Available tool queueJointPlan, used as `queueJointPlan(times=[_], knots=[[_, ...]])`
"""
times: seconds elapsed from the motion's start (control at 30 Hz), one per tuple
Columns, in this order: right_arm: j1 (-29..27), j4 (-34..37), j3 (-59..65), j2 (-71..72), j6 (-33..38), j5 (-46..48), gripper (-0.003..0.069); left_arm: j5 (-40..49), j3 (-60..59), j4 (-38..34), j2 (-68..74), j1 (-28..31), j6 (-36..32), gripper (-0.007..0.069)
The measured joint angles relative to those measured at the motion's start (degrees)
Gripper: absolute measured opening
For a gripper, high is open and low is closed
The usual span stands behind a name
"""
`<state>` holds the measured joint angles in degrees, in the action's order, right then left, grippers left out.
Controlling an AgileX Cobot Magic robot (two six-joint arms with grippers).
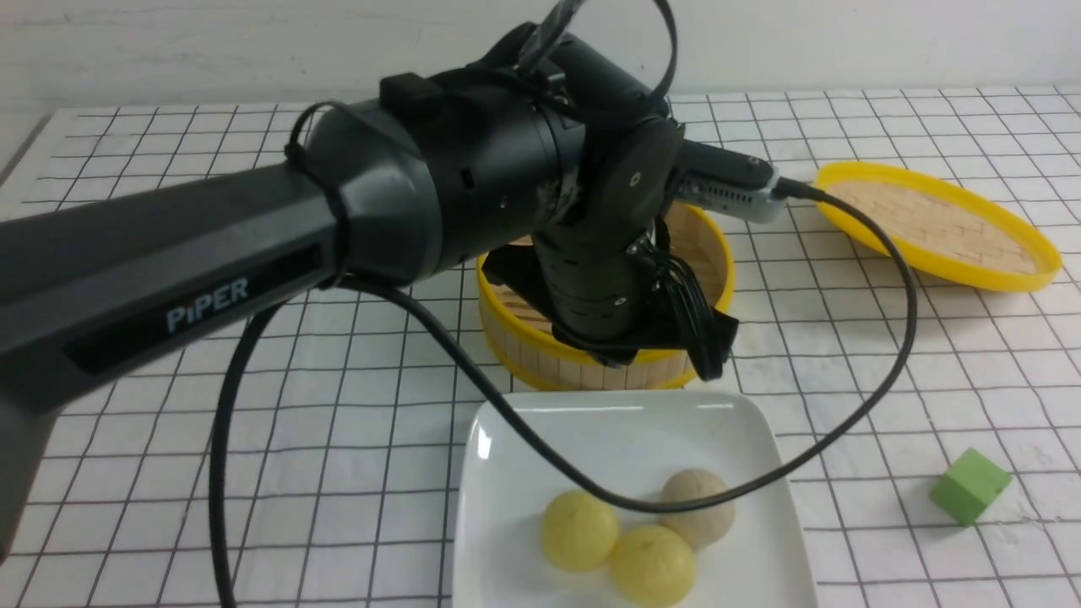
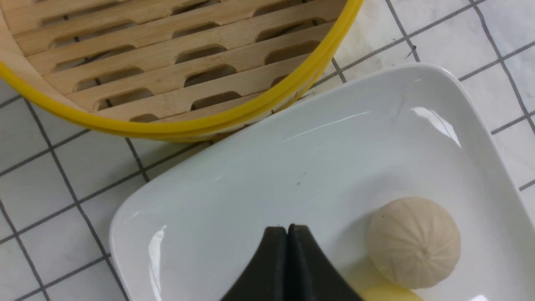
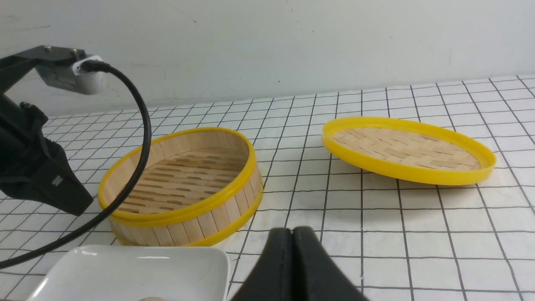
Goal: Put the steamed buns into the plate on the white-black tablecloth.
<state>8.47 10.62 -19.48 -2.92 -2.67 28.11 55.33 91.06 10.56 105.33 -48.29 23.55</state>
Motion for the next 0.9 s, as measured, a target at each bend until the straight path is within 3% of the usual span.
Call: queueJointPlan(times=[0.63, 0.9], knots=[[0.00, 0.00, 1.16, 0.00, 0.05, -0.91, 0.0001, 1.91, 0.00, 2.73, 0.00, 0.00, -0.05, 0.0004], [-3.35, -0.11, 14.12, 3.60, 0.18, -2.85, 0.0006, 5.56, 0.00, 7.56, -0.17, 0.00, -0.05, 0.0009]])
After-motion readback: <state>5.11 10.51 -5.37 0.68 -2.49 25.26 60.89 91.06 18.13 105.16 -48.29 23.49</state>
